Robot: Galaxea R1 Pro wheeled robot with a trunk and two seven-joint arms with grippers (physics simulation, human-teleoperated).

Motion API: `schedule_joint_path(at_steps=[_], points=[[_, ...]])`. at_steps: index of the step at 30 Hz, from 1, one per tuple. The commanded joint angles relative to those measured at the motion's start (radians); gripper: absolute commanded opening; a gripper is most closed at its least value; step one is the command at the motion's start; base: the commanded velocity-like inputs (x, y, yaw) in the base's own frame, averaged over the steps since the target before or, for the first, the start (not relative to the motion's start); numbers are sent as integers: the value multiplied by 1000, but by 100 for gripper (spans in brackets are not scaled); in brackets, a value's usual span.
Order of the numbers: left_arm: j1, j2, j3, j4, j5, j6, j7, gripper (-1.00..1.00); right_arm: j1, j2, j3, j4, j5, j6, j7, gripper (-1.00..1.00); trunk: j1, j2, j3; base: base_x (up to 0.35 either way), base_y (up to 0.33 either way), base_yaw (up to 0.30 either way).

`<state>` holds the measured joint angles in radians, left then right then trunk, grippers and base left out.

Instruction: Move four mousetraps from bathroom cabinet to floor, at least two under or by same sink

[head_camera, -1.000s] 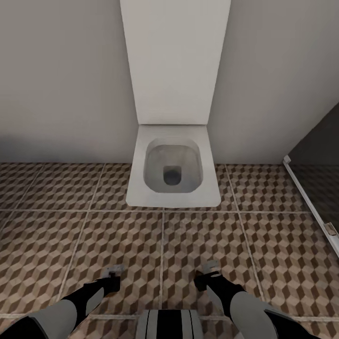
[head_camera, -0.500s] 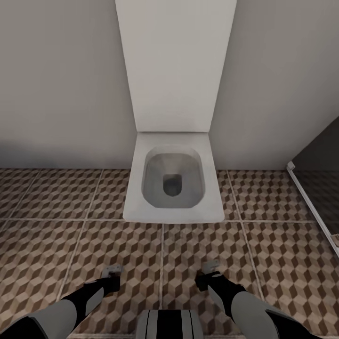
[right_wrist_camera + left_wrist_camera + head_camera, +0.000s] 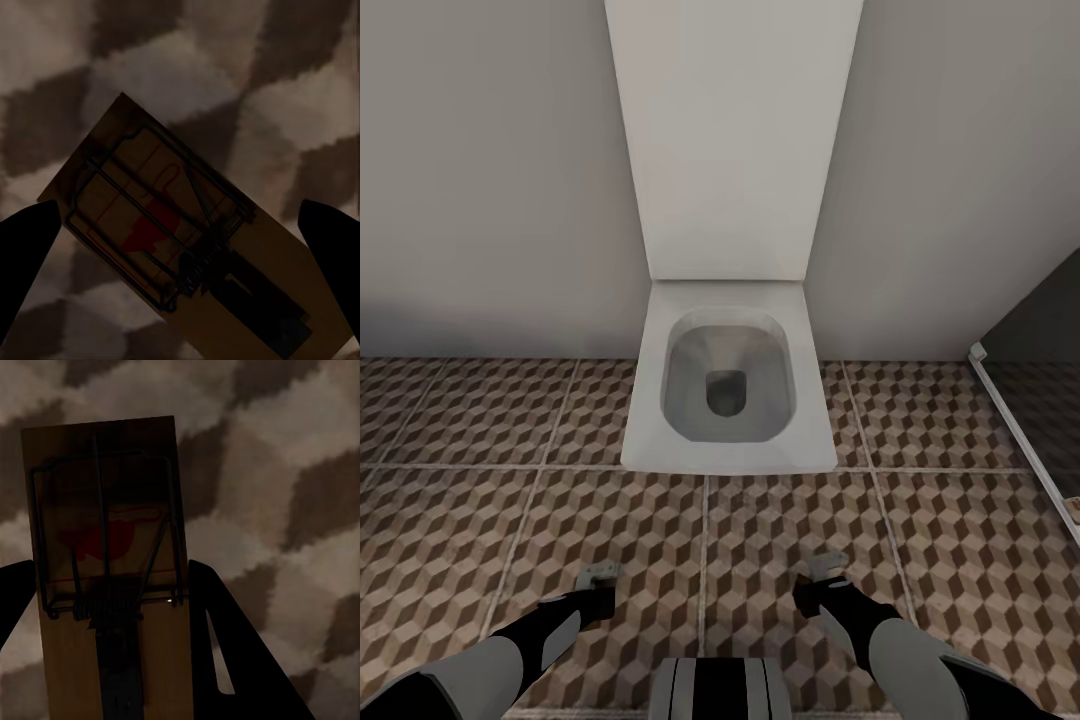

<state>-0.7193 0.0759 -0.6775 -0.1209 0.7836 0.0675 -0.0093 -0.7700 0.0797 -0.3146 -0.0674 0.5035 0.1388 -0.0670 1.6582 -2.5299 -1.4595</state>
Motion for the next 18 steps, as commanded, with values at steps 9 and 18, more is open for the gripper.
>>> schedule_joint_path(at_steps=[9,18], points=[[0,1,-4,-2,3,5,-1,-100,0,-1,-9,-2,10,5,-2,-100,0,0,-1,0,0,0],[0,1,-4,-2,3,5,-1,-100,0,-1,-9,-2,10,5,-2,-100,0,0,-1,0,0,0]])
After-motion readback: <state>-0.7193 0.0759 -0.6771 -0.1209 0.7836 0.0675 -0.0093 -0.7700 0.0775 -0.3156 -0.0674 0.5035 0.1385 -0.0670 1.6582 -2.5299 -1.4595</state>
